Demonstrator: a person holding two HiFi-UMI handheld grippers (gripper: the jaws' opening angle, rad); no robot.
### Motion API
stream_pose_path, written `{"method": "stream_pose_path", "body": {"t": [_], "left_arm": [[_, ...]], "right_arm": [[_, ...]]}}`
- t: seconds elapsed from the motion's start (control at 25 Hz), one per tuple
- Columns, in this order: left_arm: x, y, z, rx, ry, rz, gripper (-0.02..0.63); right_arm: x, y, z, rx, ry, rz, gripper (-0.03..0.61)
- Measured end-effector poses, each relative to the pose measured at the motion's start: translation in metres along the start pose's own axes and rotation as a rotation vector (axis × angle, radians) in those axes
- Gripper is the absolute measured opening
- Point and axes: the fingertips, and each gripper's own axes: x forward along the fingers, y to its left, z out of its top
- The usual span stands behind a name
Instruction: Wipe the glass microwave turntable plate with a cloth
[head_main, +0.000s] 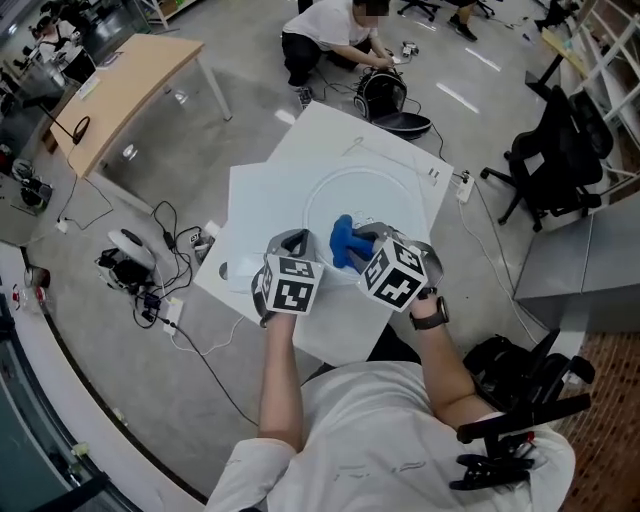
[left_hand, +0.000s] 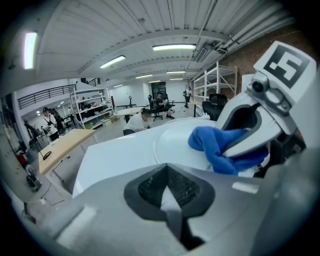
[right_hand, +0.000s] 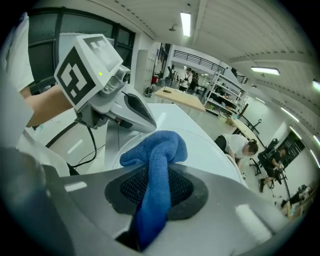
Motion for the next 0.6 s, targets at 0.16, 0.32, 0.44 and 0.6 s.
{"method": "stream_pose_path", "body": {"t": [0.16,0.32,0.44,0.6], "left_arm": [[0.000,-0.002,0.000,-0.013,0.000,0.008,0.000],[0.000,-0.002,0.000,-0.013,-0.003,0.022,0.000],[-0.001,0.001,-0.003,-0.025,0.000,0.036,0.000],[-0.001,0.008,-0.004,-0.051,0.004,0.042,0.000]], "right_arm": [[0.019,-0.001,0.024,-0.056,-0.029,0.036,0.083],[0.037,-0.017,0.041,-0.086,-0.054,0.040,0.083],[0.049,-0.034,0.050,-0.096,-0.061,0.034,0.081],[0.059,-0.067,0.051,-0.053,-0.058,-0.011,0.081]]}}
